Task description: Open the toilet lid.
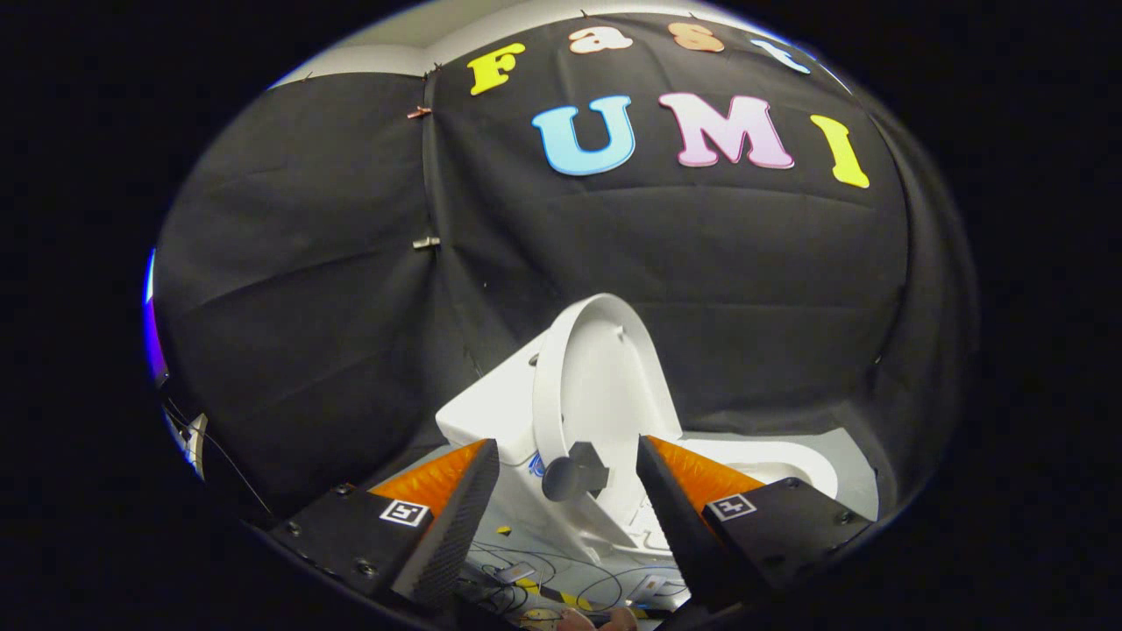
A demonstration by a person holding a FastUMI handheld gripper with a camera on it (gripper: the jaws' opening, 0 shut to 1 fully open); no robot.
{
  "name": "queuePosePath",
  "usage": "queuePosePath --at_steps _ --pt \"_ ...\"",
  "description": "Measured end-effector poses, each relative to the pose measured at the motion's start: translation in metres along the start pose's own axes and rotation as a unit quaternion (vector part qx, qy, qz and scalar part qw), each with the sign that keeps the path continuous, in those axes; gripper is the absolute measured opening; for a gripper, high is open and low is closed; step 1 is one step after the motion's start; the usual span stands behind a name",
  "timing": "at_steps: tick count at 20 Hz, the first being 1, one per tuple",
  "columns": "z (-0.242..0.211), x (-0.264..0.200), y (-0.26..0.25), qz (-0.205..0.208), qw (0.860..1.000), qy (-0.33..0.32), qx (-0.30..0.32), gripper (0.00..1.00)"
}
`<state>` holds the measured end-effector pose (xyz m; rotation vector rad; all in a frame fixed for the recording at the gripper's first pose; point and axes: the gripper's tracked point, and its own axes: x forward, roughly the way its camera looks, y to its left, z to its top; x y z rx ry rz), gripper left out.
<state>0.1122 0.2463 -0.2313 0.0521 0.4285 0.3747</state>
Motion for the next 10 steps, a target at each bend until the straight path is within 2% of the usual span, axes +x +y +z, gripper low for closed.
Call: queuePosePath --at_steps 6,10 --pt "0.075 -0.067 -0.013 -0.02 0.995 -0.089 -0.038 0.99" --pt "0.107 -0.112 -0.029 -0.037 0.99 -0.131 -0.041 0.99"
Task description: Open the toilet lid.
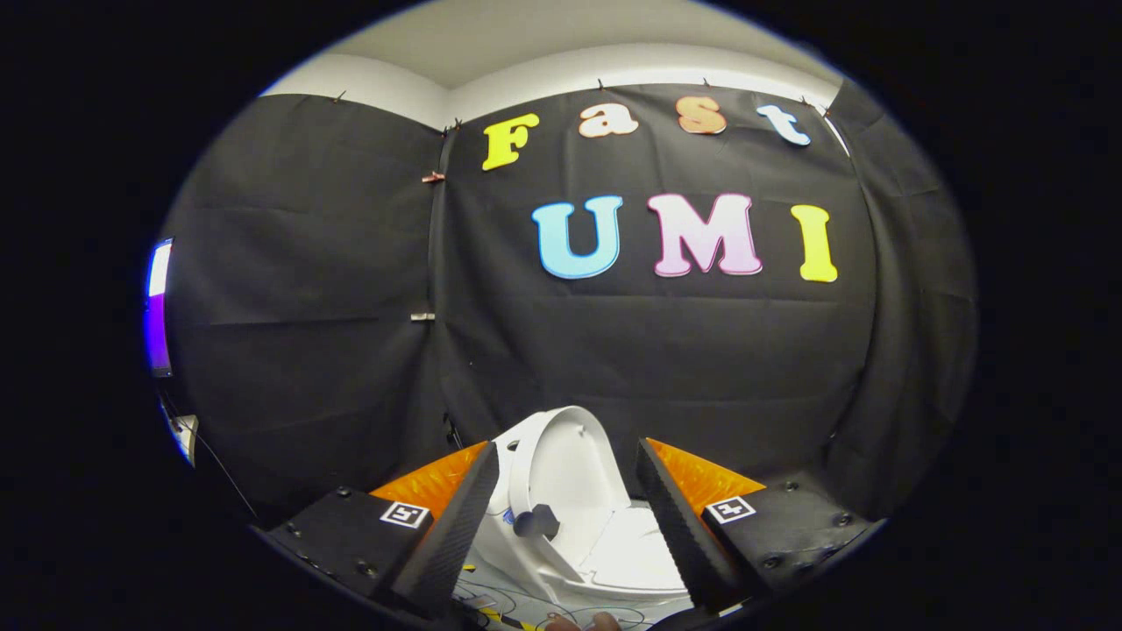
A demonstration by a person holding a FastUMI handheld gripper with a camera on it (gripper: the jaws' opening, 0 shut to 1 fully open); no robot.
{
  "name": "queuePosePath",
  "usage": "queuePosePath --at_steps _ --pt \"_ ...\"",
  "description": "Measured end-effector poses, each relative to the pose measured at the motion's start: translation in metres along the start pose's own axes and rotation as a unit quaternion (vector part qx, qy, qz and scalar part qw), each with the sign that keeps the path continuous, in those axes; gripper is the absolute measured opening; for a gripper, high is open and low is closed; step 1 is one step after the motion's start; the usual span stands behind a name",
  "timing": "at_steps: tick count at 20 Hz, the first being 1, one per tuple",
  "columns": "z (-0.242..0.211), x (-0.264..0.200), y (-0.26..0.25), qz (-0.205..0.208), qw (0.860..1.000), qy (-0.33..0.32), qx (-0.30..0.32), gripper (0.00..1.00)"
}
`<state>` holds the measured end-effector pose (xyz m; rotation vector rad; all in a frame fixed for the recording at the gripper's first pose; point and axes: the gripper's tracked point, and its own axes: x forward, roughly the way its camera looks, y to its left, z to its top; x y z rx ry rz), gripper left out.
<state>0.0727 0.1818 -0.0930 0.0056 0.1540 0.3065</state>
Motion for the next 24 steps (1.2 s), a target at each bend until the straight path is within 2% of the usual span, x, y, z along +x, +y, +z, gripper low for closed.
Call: queuePosePath --at_steps 9,24 --pt "0.063 -0.073 -0.054 -0.061 0.995 -0.077 -0.009 0.98" --pt "0.079 -0.124 -0.12 -0.136 0.986 -0.096 -0.006 0.98"
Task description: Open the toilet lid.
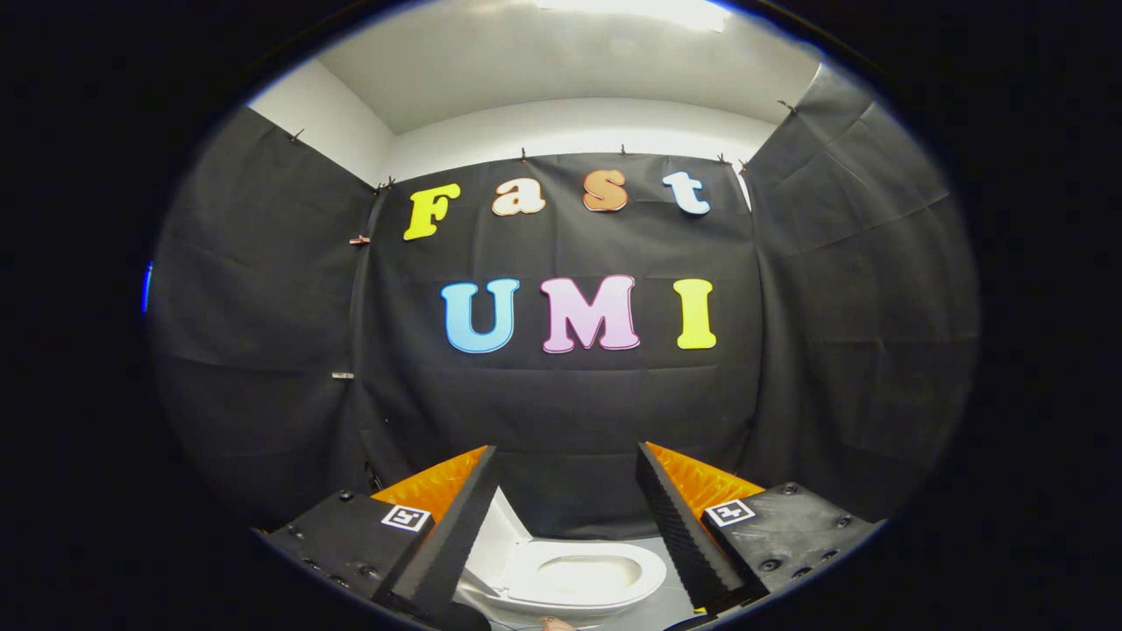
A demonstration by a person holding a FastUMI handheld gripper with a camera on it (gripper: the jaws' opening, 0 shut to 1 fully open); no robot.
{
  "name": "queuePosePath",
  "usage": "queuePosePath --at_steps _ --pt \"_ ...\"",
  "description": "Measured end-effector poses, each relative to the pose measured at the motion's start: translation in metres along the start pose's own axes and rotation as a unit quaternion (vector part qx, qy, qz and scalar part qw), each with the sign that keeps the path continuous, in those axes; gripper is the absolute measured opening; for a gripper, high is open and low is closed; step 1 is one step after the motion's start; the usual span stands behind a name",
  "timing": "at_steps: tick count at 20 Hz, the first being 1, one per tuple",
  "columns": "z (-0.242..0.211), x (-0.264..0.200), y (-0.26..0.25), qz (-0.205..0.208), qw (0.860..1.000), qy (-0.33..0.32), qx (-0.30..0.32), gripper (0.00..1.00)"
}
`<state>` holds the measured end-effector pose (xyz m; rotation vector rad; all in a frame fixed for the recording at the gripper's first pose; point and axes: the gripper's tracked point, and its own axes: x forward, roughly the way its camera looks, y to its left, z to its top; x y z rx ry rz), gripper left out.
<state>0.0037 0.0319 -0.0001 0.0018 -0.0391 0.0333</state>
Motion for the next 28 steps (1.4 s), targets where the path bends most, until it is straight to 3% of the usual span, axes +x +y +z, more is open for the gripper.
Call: queuePosePath --at_steps 28 --pt "-0.0002 -0.001 -0.0071 0.001 1.0 -0.005 -0.005 0.98"
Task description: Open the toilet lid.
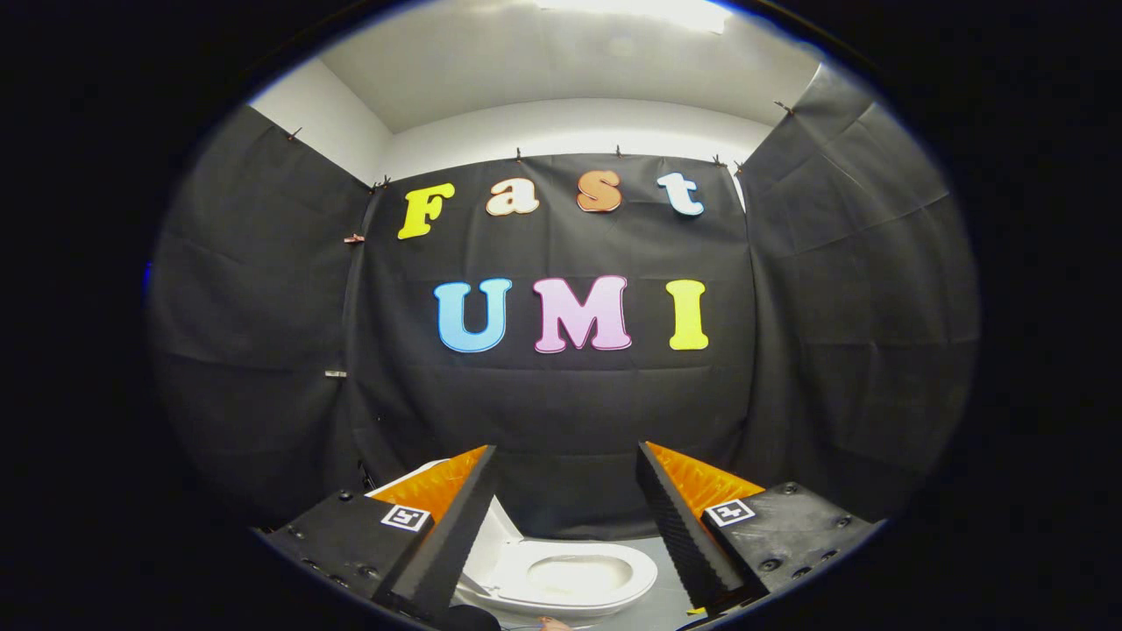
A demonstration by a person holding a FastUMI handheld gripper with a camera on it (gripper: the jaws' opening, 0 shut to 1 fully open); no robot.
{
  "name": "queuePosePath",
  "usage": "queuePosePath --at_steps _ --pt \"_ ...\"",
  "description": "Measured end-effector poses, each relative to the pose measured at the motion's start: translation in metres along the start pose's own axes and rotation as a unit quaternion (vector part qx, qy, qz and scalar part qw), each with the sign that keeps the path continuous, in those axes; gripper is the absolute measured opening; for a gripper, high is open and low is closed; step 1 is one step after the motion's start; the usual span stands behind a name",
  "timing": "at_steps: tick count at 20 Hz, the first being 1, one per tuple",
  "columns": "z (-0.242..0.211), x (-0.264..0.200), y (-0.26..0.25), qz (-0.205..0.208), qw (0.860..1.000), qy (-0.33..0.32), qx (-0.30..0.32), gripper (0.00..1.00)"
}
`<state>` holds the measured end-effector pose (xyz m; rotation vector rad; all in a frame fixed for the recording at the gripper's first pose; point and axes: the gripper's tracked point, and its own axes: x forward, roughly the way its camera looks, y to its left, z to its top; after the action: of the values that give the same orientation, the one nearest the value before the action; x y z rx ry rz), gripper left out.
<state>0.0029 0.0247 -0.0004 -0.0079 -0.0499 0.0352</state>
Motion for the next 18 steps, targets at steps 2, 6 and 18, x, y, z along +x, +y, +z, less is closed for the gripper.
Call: queuePosePath --at_steps 2,6,18 --pt "0.0014 -0.0018 -0.0008 0.0 1.0 -0.002 0.001 0.98" --pt "0.0022 -0.0036 -0.0017 0.002 1.0 -0.003 0.0 0.98" --pt "0.0071 -0.0088 -0.0027 0.004 1.0 -0.006 -0.002 0.98"
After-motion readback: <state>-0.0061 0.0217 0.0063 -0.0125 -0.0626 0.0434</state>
